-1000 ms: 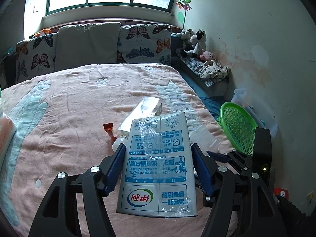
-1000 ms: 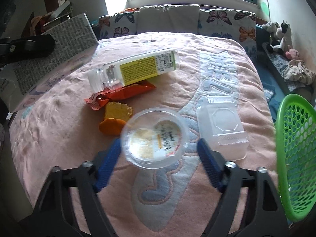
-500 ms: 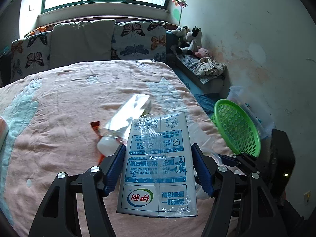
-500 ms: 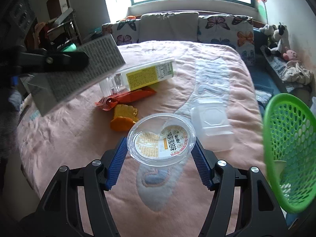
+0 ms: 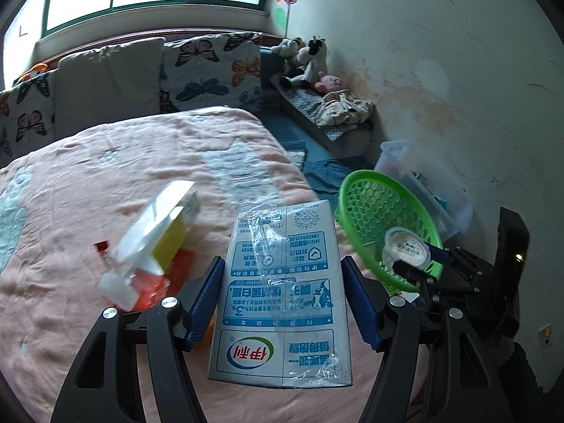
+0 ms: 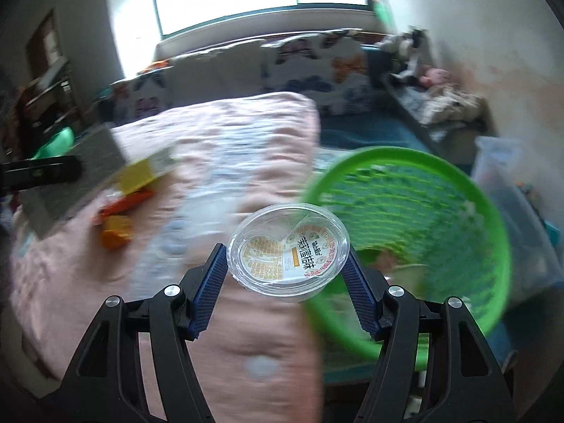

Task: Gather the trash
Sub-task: 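Carry the milk carton and round container to the green basket and release both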

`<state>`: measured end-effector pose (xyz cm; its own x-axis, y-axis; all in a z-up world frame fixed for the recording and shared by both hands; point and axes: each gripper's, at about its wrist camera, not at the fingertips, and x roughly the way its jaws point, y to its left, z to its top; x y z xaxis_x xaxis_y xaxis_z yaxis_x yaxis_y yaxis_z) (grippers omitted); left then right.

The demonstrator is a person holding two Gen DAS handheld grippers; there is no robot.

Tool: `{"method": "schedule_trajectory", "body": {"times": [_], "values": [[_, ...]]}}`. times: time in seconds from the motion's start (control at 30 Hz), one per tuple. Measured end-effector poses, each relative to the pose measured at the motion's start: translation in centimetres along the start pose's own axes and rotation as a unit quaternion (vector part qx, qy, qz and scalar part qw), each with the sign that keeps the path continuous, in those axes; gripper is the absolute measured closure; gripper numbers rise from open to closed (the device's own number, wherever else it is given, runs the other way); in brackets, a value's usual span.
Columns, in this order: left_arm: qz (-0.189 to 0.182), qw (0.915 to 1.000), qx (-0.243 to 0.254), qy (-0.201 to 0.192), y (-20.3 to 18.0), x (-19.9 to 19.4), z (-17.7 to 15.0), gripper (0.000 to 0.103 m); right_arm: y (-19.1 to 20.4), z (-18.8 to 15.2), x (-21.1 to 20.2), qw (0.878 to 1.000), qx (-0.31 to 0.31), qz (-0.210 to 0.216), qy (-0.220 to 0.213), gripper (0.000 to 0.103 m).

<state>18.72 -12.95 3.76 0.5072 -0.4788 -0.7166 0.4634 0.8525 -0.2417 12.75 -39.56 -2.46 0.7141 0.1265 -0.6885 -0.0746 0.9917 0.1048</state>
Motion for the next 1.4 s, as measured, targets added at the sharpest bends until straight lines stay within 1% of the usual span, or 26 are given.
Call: {"method": "schedule_trajectory", "body": {"times": [0.17, 0.3, 0.4, 0.53, 0.57, 0.6, 0.67, 0.8, 1.07, 1.27, 1.4], "values": [[-0.006, 0.9999, 0.011, 0.004, -1.9, 1.3, 1.0, 0.038, -4.5, -0.9, 1.2, 0.999, 0.032, -0.033, 0.017, 0.037], [-0.012, 0.9997, 0.019, 0.005, -3.4, 2.3, 1.9, 0.038, -6.9, -1.7, 1.8, 0.997, 0.057, -0.038, 0.025, 0.037], [-0.013, 0.9995, 0.029, 0.005, -4.6, 2.9, 2.4, 0.038, -7.8, -2.0, 2.1, 0.997, 0.067, -0.04, 0.028, 0.037], [-0.019, 0.999, 0.041, 0.01, -6.3, 4.0, 3.1, 0.038, -8.5, -2.3, 2.3, 0.996, 0.077, -0.038, 0.03, 0.035], [-0.019, 0.9988, 0.044, 0.011, -6.8, 4.4, 3.3, 0.038, -8.7, -2.4, 2.3, 0.996, 0.08, -0.036, 0.03, 0.034], [-0.02, 0.9986, 0.048, 0.013, -7.3, 4.7, 3.4, 0.038, -8.9, -2.5, 2.2, 0.996, 0.081, -0.036, 0.03, 0.027], [-0.023, 0.9982, 0.053, 0.016, -8.4, 5.4, 3.8, 0.038, -9.0, -2.5, 2.2, 0.995, 0.084, -0.036, 0.027, 0.024], [-0.031, 0.9971, 0.065, 0.023, -10.2, 6.9, 4.2, 0.038, -9.3, -2.8, 1.2, 0.996, 0.083, -0.035, 0.017, 0.024], [-0.038, 0.9948, 0.081, 0.05, -13.3, 10.9, 4.7, 0.038, -9.7, -3.9, -2.2, 0.996, 0.081, -0.034, -0.012, 0.024], [-0.036, 0.9923, 0.095, 0.071, -15.8, 14.1, 4.6, 0.038, -9.8, -4.7, -4.0, 0.996, 0.082, -0.034, -0.028, 0.024], [-0.034, 0.991, 0.097, 0.085, -16.9, 16.0, 4.2, 0.038, -9.7, -5.3, -4.6, 0.996, 0.083, -0.035, -0.03, 0.024]]}}
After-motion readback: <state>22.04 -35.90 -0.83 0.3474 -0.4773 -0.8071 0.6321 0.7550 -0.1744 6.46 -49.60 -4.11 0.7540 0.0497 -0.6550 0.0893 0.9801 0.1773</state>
